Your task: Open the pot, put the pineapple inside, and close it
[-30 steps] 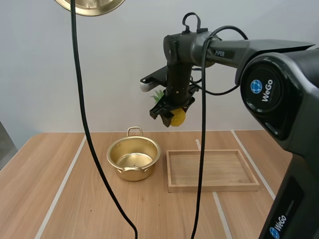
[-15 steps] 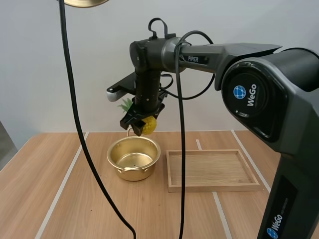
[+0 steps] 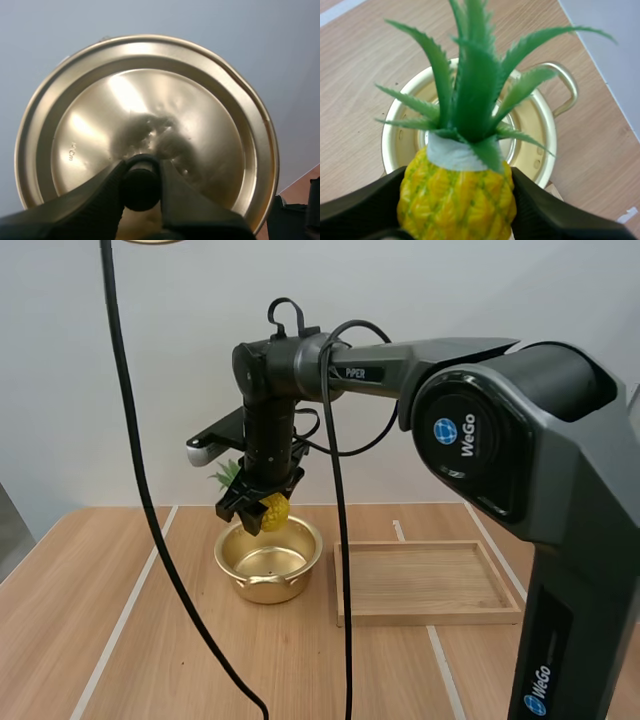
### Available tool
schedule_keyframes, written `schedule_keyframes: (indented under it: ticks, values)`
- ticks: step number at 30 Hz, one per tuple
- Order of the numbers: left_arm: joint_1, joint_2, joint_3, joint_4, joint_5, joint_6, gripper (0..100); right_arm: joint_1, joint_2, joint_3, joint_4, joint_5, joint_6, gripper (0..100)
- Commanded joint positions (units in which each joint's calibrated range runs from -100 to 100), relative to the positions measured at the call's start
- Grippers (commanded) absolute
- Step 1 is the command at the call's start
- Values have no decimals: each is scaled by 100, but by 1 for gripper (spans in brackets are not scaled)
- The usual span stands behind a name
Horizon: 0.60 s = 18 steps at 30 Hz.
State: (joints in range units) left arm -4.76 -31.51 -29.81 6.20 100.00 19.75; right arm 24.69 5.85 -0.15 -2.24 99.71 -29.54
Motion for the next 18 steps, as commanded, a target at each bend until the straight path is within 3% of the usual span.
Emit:
schedule_keyframes:
  ticks: [1,18]
  values:
    - [-15,-52,-77,41,0,-57,0,1,33,-55,22,29,-84,0]
    - [-15,-67,-77,41,0,-57,0,1,647,-296,193,29,-176,0]
